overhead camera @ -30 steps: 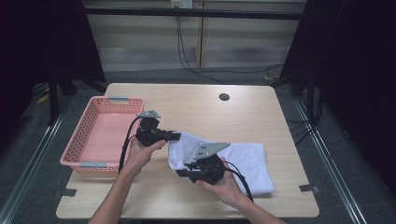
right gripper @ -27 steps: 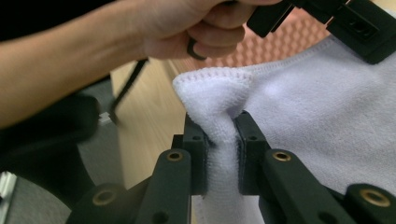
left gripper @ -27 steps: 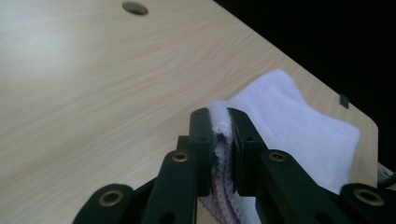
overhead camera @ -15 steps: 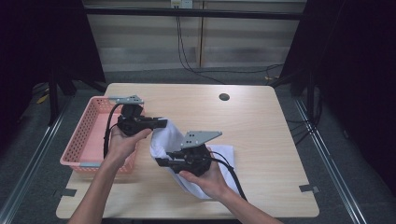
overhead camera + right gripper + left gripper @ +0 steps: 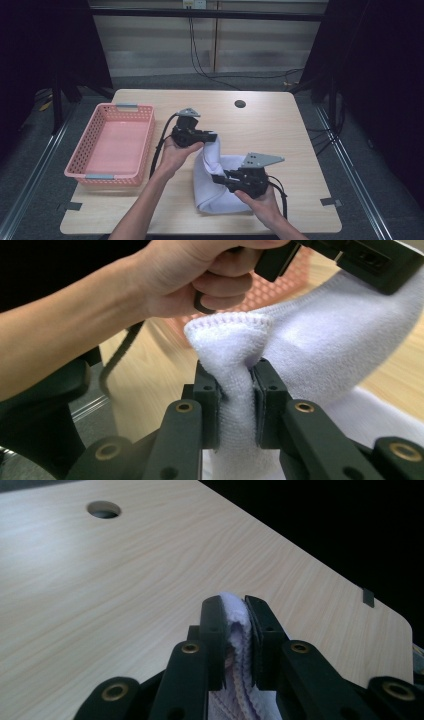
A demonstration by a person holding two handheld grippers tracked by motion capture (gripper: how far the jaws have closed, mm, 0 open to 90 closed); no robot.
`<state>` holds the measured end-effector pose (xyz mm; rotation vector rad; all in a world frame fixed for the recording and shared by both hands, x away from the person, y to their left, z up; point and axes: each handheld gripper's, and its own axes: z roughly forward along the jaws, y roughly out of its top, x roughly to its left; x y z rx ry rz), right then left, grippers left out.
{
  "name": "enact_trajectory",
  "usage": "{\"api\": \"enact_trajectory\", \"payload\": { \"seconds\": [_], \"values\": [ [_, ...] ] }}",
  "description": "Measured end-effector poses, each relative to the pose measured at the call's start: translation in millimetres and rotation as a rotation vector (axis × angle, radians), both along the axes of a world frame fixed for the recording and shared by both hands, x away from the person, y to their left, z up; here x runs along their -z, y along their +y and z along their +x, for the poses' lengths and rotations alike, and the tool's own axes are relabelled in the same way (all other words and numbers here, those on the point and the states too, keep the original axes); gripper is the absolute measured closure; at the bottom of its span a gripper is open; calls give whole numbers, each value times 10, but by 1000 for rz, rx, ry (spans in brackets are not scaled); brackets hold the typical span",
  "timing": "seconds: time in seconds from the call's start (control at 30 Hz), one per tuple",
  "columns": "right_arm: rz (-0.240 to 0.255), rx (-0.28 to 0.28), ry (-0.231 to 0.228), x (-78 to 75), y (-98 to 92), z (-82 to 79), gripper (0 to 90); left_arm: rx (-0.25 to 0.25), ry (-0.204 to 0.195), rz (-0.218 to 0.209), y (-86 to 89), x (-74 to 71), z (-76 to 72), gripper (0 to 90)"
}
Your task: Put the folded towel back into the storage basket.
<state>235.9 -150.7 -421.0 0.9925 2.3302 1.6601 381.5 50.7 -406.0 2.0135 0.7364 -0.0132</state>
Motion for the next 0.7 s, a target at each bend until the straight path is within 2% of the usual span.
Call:
{"api": "enact_trajectory", "payload": {
  "seconds": [0.17, 0.23, 0.3, 0.4, 0.53, 0.63, 0.7],
  "values": [
    [-38, 41, 36, 200, -229, -87, 713, 26, 37, 2, -245, 187, 5, 796],
    [-46, 48, 52, 276, -315, -119, 706, 26, 41, 23, -337, 275, 6, 794],
    [-53, 58, 69, 337, -409, -147, 702, 46, 52, 31, -404, 352, 12, 791],
    [-86, 77, 99, 431, -532, -200, 703, 53, 73, 30, -527, 477, 8, 786],
    [-136, 91, 139, 568, -647, -274, 703, 67, 73, 50, -663, 586, -13, 783],
    [-158, 98, 168, 608, -704, -320, 703, 92, 78, 30, -742, 621, -35, 767],
    [-172, 105, 184, 625, -747, -351, 641, 88, 76, -9, -755, 613, -50, 684]
  ]
}}
